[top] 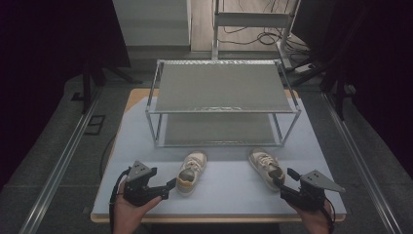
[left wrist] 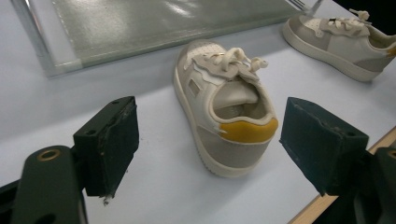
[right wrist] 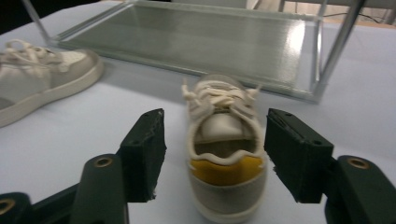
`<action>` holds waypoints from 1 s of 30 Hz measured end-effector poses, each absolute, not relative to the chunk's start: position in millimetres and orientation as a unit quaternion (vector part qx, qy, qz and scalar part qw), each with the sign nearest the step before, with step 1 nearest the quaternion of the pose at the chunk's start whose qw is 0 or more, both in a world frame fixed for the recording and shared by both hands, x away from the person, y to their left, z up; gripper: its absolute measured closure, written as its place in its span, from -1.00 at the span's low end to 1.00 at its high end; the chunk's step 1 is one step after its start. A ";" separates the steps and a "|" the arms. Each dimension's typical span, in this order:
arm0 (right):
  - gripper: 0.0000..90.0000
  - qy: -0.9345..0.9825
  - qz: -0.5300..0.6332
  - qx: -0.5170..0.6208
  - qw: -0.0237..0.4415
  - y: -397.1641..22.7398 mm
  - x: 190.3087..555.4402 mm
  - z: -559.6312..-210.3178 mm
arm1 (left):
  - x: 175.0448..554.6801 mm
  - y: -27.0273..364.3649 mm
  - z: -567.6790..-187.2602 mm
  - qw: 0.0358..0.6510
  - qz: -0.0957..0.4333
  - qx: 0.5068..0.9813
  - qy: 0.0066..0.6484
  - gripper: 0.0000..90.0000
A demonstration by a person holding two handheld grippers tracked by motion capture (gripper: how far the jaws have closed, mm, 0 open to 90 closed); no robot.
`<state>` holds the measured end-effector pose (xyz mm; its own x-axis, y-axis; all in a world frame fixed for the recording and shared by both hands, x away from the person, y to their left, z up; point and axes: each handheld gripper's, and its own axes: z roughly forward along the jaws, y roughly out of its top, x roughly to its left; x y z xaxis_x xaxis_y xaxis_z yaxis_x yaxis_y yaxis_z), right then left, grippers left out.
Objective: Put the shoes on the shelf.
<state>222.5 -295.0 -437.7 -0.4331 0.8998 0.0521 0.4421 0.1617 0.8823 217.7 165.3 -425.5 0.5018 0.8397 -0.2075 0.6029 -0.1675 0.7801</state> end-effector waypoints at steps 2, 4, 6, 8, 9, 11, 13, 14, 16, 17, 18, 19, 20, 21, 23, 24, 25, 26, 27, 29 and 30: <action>-0.22 0.718 0.444 0.473 0.251 -297.9 224.4 -439.5 | 217.7 163.2 -426.1 0.432 0.135 0.753 0.478 -0.60; -0.25 0.718 0.441 0.479 0.247 -300.3 226.3 -441.8 | 217.6 160.7 -426.5 0.426 0.133 0.758 0.476 -0.63; -0.28 0.720 0.438 0.481 0.241 -301.6 227.7 -443.9 | 217.4 157.8 -427.6 0.422 0.133 0.761 0.475 -0.66; -0.33 0.722 0.434 0.483 0.239 -301.8 229.1 -445.7 | 217.8 154.4 -429.5 0.419 0.132 0.764 0.473 -0.68; -0.35 0.723 0.433 0.484 0.236 -301.8 230.0 -446.4 | 218.4 152.5 -430.7 0.417 0.131 0.765 0.473 -0.68; -0.40 0.726 0.428 0.486 0.231 -301.9 232.1 -448.1 | 220.0 147.7 -433.7 0.411 0.129 0.769 0.472 -0.70; -0.44 0.728 0.422 0.490 0.228 -302.3 234.3 -450.1 | 221.4 141.7 -437.4 0.407 0.128 0.774 0.468 -0.74; -0.47 0.728 0.420 0.492 0.227 -302.5 235.3 -451.2 | 221.9 138.6 -439.2 0.405 0.128 0.776 0.466 -0.76; -0.49 0.728 0.416 0.496 0.227 -303.0 236.8 -453.2 | 222.9 132.8 -442.7 0.398 0.128 0.781 0.464 -0.79; -0.51 0.728 0.415 0.497 0.224 -302.9 237.3 -454.0 | 223.5 130.3 -444.6 0.395 0.128 0.783 0.464 -0.81; -0.53 0.729 0.413 0.498 0.224 -302.8 237.9 -454.8 | 224.4 128.1 -446.3 0.392 0.127 0.784 0.464 -0.81; -0.54 0.730 0.411 0.498 0.224 -302.6 238.4 -455.5 | 225.3 126.1 -447.9 0.389 0.127 0.785 0.466 -0.82; -0.56 0.730 0.410 0.499 0.222 -302.0 239.0 -456.4 | 226.4 124.2 -449.4 0.385 0.129 0.785 0.468 -0.83; -0.57 0.732 0.407 0.500 0.221 -301.5 239.5 -457.0 | 227.5 122.5 -450.8 0.381 0.132 0.786 0.469 -0.84; -0.59 0.734 0.404 0.500 0.219 -300.3 241.0 -458.2 | 231.0 119.7 -454.1 0.372 0.137 0.786 0.474 -0.84; -0.61 0.735 0.402 0.501 0.218 -299.5 242.1 -458.9 | 233.2 118.7 -456.0 0.368 0.136 0.787 0.476 -0.85; -0.61 0.736 0.400 0.502 0.217 -298.9 243.2 -459.9 | 235.4 116.9 -458.4 0.366 0.136 0.786 0.481 -0.85; -0.62 0.736 0.397 0.503 0.216 -298.5 244.5 -461.1 | 237.8 115.4 -460.5 0.361 0.136 0.787 0.481 -0.86; -0.63 0.737 0.395 0.504 0.216 -298.2 245.8 -462.5 | 239.7 113.3 -462.8 0.358 0.136 0.787 0.483 -0.86; -0.64 0.738 0.390 0.507 0.212 -297.4 248.9 -465.8 | 243.5 109.0 -466.5 0.353 0.137 0.787 0.486 -0.89; -0.64 0.739 0.389 0.509 0.210 -297.0 250.3 -467.4 | 245.1 107.1 -467.7 0.351 0.137 0.789 0.486 -0.90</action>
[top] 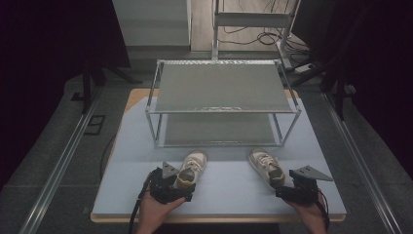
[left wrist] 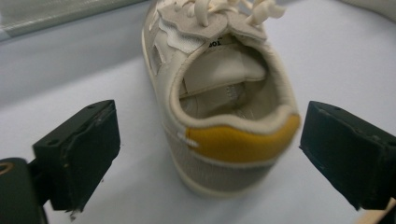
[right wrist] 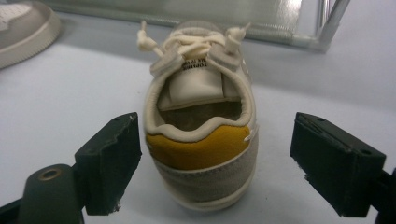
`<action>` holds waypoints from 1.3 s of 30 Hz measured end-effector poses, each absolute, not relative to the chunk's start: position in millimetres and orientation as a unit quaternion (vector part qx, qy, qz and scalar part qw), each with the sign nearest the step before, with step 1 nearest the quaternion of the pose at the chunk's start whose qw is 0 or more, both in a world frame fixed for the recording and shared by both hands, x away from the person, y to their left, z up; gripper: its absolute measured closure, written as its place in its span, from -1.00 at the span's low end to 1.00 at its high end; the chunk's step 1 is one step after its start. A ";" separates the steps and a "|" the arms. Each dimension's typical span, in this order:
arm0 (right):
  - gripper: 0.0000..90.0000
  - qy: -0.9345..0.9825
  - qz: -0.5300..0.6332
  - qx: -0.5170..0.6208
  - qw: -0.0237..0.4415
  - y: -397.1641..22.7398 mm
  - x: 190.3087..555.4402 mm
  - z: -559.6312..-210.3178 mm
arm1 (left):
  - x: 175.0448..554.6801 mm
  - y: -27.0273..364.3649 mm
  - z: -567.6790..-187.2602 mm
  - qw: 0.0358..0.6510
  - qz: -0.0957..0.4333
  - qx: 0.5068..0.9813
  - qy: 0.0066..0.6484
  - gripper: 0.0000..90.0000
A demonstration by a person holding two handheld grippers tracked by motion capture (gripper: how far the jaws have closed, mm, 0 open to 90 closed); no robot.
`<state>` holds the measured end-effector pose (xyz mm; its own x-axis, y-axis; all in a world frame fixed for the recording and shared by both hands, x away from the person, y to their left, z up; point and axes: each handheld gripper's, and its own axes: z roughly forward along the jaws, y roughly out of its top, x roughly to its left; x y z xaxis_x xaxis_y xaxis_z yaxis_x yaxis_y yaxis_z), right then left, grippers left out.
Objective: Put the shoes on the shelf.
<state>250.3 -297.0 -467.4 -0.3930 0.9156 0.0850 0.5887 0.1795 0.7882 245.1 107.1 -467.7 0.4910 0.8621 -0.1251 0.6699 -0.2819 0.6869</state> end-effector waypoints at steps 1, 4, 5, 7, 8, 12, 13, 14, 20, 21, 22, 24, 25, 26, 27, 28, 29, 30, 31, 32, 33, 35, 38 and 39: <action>-0.65 0.739 0.388 0.509 0.209 -296.6 251.7 -468.9 | 246.9 105.1 -468.7 0.349 0.140 0.790 0.484 -0.90; -0.66 0.742 0.384 0.510 0.205 -294.2 255.8 -472.4 | 252.4 99.2 -470.6 0.343 0.140 0.792 0.485 -0.91; -0.66 0.742 0.383 0.511 0.204 -293.3 257.0 -473.3 | 254.3 97.3 -471.1 0.340 0.141 0.793 0.486 -0.91; -0.66 0.743 0.382 0.512 0.201 -291.6 259.9 -474.7 | 258.3 93.9 -472.7 0.336 0.141 0.793 0.488 -0.90; -0.66 0.745 0.380 0.510 0.201 -290.8 261.6 -475.4 | 260.4 92.3 -474.1 0.333 0.142 0.793 0.490 -0.90; -0.65 0.749 0.375 0.509 0.197 -284.9 268.5 -478.3 | 266.1 85.8 -480.5 0.317 0.139 0.798 0.494 -0.90; -0.65 0.750 0.374 0.509 0.196 -283.6 269.7 -478.9 | 267.0 84.7 -481.4 0.313 0.139 0.799 0.494 -0.89; -0.65 0.752 0.372 0.508 0.195 -281.9 271.4 -479.6 | 267.7 83.9 -482.0 0.313 0.138 0.799 0.494 -0.87; -0.59 0.757 0.363 0.507 0.196 -273.8 277.6 -483.4 | 272.0 85.5 -482.1 0.317 0.134 0.794 0.501 -0.67; -0.58 0.758 0.361 0.506 0.199 -272.9 278.1 -484.1 | 272.4 85.5 -482.3 0.318 0.130 0.795 0.500 -0.65; -0.56 0.758 0.359 0.507 0.200 -272.6 278.5 -484.6 | 272.6 85.2 -482.6 0.318 0.131 0.795 0.500 -0.63; -0.50 0.756 0.358 0.510 0.201 -273.1 279.4 -485.7 | 273.4 84.8 -483.2 0.318 0.130 0.795 0.501 -0.63; -0.49 0.755 0.357 0.512 0.199 -273.5 279.8 -486.2 | 274.0 84.8 -483.4 0.316 0.130 0.795 0.501 -0.64; -0.48 0.755 0.357 0.512 0.200 -273.9 280.4 -487.0 | 274.3 84.0 -483.8 0.314 0.130 0.795 0.502 -0.64; -0.48 0.755 0.356 0.513 0.198 -274.1 281.0 -487.5 | 274.5 82.9 -484.1 0.313 0.132 0.795 0.502 -0.66; -0.47 0.755 0.356 0.515 0.196 -274.0 281.4 -488.2 | 274.3 82.0 -484.0 0.312 0.134 0.795 0.503 -0.66; -0.47 0.755 0.355 0.515 0.196 -273.7 281.8 -488.9 | 274.5 81.7 -483.8 0.311 0.135 0.795 0.503 -0.67; -0.46 0.755 0.353 0.516 0.197 -273.0 281.9 -489.5 | 274.7 81.7 -483.9 0.312 0.133 0.794 0.504 -0.67; -0.45 0.754 0.352 0.517 0.200 -272.1 282.2 -490.2 | 274.8 81.6 -483.9 0.312 0.133 0.794 0.504 -0.67; -0.44 0.755 0.351 0.516 0.201 -271.8 282.3 -490.5 | 274.7 81.3 -483.9 0.311 0.134 0.794 0.505 -0.67; -0.44 0.755 0.350 0.516 0.201 -271.7 282.3 -490.6 | 274.6 81.3 -483.7 0.310 0.135 0.795 0.503 -0.67; -0.42 0.756 0.350 0.515 0.203 -271.8 282.1 -490.4 | 274.4 81.7 -483.7 0.310 0.137 0.795 0.504 -0.64; -0.40 0.756 0.349 0.514 0.205 -272.1 281.7 -490.3 | 273.8 82.9 -483.6 0.313 0.139 0.794 0.502 -0.59; -0.39 0.756 0.350 0.513 0.205 -272.2 281.8 -490.4 | 273.4 83.7 -483.5 0.314 0.141 0.795 0.499 -0.57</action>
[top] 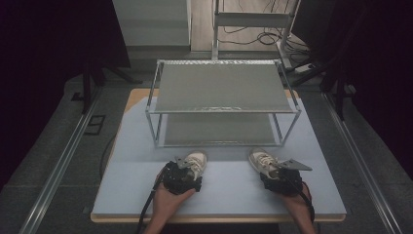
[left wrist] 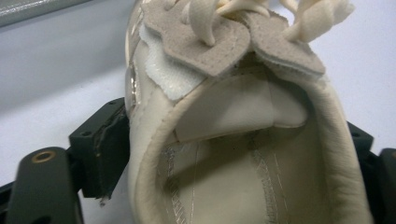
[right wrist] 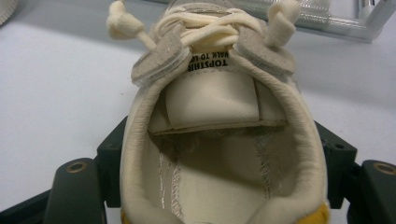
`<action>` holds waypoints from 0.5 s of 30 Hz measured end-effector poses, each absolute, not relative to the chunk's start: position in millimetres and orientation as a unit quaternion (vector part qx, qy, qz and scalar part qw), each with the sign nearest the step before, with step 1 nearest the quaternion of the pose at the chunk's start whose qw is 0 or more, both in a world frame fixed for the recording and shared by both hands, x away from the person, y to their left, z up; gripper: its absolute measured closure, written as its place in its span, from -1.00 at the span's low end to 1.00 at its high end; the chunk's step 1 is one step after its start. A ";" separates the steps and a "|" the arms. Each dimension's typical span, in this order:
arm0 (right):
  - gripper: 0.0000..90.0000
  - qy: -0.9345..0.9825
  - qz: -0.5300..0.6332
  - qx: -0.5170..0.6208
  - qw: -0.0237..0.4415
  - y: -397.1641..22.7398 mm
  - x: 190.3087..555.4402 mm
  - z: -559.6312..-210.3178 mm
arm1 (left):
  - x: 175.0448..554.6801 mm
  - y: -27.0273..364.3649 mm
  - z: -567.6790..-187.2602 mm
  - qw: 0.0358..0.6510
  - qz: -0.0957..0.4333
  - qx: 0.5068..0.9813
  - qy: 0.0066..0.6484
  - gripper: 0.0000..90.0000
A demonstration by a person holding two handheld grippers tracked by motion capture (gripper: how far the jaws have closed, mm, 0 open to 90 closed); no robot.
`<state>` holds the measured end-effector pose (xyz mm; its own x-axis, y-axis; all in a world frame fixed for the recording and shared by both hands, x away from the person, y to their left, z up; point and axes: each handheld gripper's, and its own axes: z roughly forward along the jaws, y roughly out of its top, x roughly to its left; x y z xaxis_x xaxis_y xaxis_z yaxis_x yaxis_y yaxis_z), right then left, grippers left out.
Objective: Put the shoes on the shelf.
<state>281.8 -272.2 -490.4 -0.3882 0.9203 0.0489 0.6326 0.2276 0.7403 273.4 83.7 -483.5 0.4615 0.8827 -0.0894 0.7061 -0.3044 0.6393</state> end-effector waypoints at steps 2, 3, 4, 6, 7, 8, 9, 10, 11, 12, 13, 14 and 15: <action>-0.38 0.757 0.350 0.512 0.204 -272.7 281.8 -490.1 | 272.3 86.1 -482.9 0.316 0.146 0.795 0.496 -0.51; -0.38 0.757 0.351 0.513 0.205 -272.6 281.7 -490.3 | 271.8 87.5 -482.6 0.318 0.146 0.794 0.497 -0.48; -0.38 0.757 0.350 0.512 0.206 -272.5 281.7 -490.2 | 271.4 88.9 -482.3 0.320 0.147 0.793 0.497 -0.46; -0.37 0.757 0.350 0.512 0.206 -272.4 281.6 -490.1 | 270.9 91.6 -481.5 0.323 0.148 0.793 0.495 -0.41; -0.37 0.758 0.350 0.511 0.206 -272.7 281.7 -490.1 | 270.7 92.7 -481.3 0.324 0.149 0.792 0.495 -0.39; -0.37 0.758 0.350 0.510 0.206 -272.8 281.7 -490.1 | 270.7 94.1 -481.0 0.326 0.149 0.793 0.493 -0.37; -0.37 0.758 0.350 0.511 0.207 -272.6 281.6 -490.1 | 270.5 94.9 -480.8 0.326 0.149 0.793 0.493 -0.36; -0.37 0.758 0.350 0.510 0.208 -272.5 281.5 -490.1 | 270.3 95.3 -480.9 0.327 0.149 0.793 0.492 -0.36; -0.37 0.758 0.350 0.510 0.208 -272.6 281.5 -490.1 | 270.1 95.5 -481.0 0.327 0.150 0.793 0.491 -0.35; -0.36 0.758 0.350 0.510 0.207 -272.7 281.4 -490.0 | 269.8 95.5 -481.3 0.329 0.152 0.793 0.490 -0.35; -0.36 0.758 0.350 0.509 0.207 -272.8 281.4 -490.0 | 269.6 95.5 -481.5 0.329 0.153 0.793 0.489 -0.35; -0.36 0.758 0.351 0.509 0.207 -272.9 281.3 -490.0 | 269.5 95.8 -481.7 0.331 0.153 0.793 0.489 -0.34; -0.36 0.759 0.351 0.508 0.207 -273.1 281.3 -490.0 | 269.4 96.0 -481.9 0.333 0.153 0.792 0.489 -0.34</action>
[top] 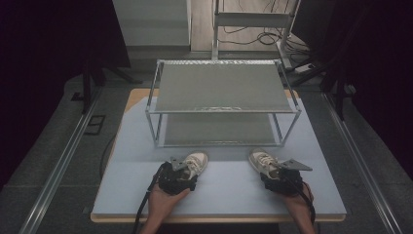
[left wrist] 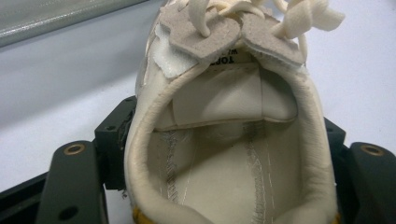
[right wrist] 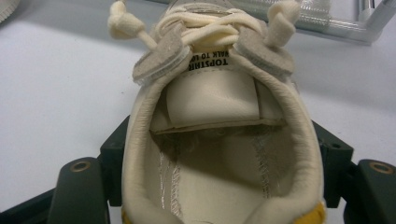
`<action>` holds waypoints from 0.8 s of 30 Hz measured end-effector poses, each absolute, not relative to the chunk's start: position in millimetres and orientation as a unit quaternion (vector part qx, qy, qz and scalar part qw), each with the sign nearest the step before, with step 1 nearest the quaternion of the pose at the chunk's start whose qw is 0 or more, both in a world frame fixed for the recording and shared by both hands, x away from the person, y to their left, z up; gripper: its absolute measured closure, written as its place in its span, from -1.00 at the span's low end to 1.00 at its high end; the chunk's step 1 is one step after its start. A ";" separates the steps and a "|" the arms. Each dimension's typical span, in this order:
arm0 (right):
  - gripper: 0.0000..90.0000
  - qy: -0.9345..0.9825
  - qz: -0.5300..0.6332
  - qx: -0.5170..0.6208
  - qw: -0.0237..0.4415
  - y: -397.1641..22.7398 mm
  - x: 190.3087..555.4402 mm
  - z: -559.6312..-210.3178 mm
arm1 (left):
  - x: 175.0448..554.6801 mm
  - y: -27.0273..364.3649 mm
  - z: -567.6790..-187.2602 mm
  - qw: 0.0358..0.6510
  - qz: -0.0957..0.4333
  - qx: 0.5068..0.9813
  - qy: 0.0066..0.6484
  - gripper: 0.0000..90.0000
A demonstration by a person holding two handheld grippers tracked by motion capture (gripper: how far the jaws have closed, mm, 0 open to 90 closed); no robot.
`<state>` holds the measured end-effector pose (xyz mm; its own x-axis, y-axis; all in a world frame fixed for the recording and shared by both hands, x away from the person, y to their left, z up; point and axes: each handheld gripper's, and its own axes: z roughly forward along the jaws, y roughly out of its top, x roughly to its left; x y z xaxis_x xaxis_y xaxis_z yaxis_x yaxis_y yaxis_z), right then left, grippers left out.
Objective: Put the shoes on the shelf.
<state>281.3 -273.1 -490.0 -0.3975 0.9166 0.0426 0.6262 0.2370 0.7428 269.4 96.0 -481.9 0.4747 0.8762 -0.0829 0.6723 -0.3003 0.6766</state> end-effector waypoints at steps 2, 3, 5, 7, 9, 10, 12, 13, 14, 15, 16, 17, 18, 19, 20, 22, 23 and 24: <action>-0.36 0.759 0.351 0.508 0.206 -273.4 281.1 -489.8 | 269.4 97.5 -482.1 0.335 0.152 0.792 0.488 -0.34; -0.36 0.759 0.351 0.508 0.204 -273.8 281.0 -489.7 | 269.5 98.2 -482.3 0.337 0.151 0.791 0.488 -0.34; -0.36 0.760 0.352 0.507 0.204 -274.4 280.8 -489.6 | 269.8 99.6 -482.0 0.340 0.147 0.792 0.486 -0.34; -0.36 0.759 0.353 0.508 0.204 -274.8 280.6 -489.4 | 270.0 101.0 -481.4 0.345 0.142 0.791 0.485 -0.34; -0.36 0.758 0.353 0.508 0.205 -274.8 280.1 -489.1 | 269.9 101.7 -480.7 0.348 0.140 0.791 0.483 -0.34; -0.35 0.758 0.353 0.508 0.207 -274.9 279.9 -488.9 | 269.7 102.0 -480.2 0.350 0.140 0.791 0.482 -0.33; -0.35 0.758 0.354 0.508 0.206 -275.3 279.2 -488.3 | 269.4 102.7 -479.3 0.351 0.141 0.791 0.481 -0.33; -0.35 0.758 0.355 0.507 0.207 -275.5 278.8 -488.0 | 269.3 103.6 -478.5 0.353 0.141 0.791 0.481 -0.33; -0.35 0.758 0.355 0.507 0.208 -275.9 278.5 -487.3 | 269.1 104.5 -477.6 0.355 0.140 0.790 0.480 -0.33; -0.35 0.756 0.357 0.507 0.209 -275.9 278.4 -486.7 | 269.1 105.2 -477.2 0.358 0.138 0.788 0.481 -0.33; -0.35 0.756 0.358 0.507 0.209 -276.1 278.3 -486.2 | 269.0 106.3 -476.3 0.360 0.138 0.787 0.481 -0.33; -0.35 0.755 0.359 0.507 0.209 -276.0 278.1 -485.7 | 268.9 107.2 -475.8 0.364 0.137 0.786 0.481 -0.33; -0.35 0.755 0.360 0.507 0.209 -275.9 277.8 -485.4 | 269.0 108.1 -475.3 0.365 0.136 0.786 0.480 -0.33; -0.35 0.754 0.361 0.507 0.210 -275.7 277.6 -485.4 | 268.9 108.8 -474.8 0.364 0.134 0.786 0.481 -0.33; -0.35 0.755 0.360 0.506 0.209 -275.7 277.2 -485.1 | 268.9 109.5 -474.6 0.367 0.134 0.785 0.480 -0.33; -0.35 0.755 0.362 0.505 0.209 -275.5 276.8 -485.0 | 268.6 110.6 -473.5 0.369 0.134 0.784 0.481 -0.33; -0.35 0.755 0.363 0.505 0.209 -275.2 276.8 -484.9 | 267.9 110.8 -472.9 0.372 0.138 0.781 0.482 -0.33; -0.35 0.754 0.364 0.504 0.209 -274.8 276.8 -484.8 | 267.1 111.1 -471.7 0.375 0.142 0.779 0.482 -0.33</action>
